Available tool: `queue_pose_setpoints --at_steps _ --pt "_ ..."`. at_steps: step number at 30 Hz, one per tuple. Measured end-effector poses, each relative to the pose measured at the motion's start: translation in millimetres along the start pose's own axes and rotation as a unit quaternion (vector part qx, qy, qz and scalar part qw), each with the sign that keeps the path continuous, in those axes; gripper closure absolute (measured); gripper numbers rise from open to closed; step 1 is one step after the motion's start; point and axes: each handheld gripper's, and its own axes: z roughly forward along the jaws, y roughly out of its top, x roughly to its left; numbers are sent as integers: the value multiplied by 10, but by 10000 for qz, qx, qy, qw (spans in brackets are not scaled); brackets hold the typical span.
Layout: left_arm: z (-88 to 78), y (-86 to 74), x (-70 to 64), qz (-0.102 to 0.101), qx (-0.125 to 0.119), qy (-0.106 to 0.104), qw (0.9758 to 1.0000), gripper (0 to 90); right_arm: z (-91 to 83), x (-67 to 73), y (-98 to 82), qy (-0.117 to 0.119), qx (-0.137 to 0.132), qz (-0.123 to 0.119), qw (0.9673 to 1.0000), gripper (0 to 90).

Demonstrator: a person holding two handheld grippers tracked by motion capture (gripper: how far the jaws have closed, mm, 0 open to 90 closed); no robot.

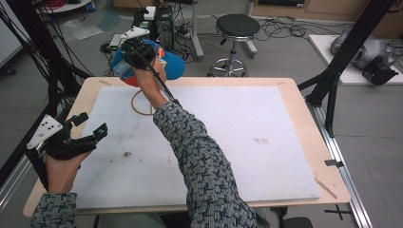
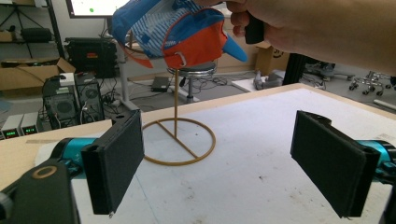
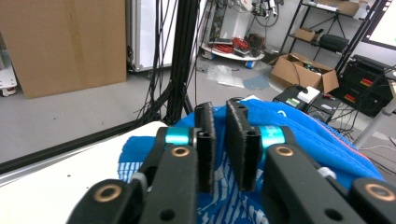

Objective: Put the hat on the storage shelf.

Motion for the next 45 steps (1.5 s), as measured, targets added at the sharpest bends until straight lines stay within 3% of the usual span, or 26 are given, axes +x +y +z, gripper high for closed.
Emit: queue_pose_setpoints --at_steps 14,26,28,36,45 --pt "10 -6 -6 -11 9 -12 10000 176 -50 -20 -32 -108 -129 -8 9999 543" --pt "11 -3 -12 -4 15 -25 10000 176 -190 -139 -19 -95 -334 363 9987 326" --pt "10 -1 -14 6 18 -33 10000 176 -240 -179 -20 -104 -448 508 9976 292" --pt "7 3 -13 -7 -3 -19 10000 176 -434 -331 16 -186 -643 576 9961 268" --pt "10 4 -11 -15 4 -6 10000 176 -798 -689 11 -539 -809 778 9922 210"
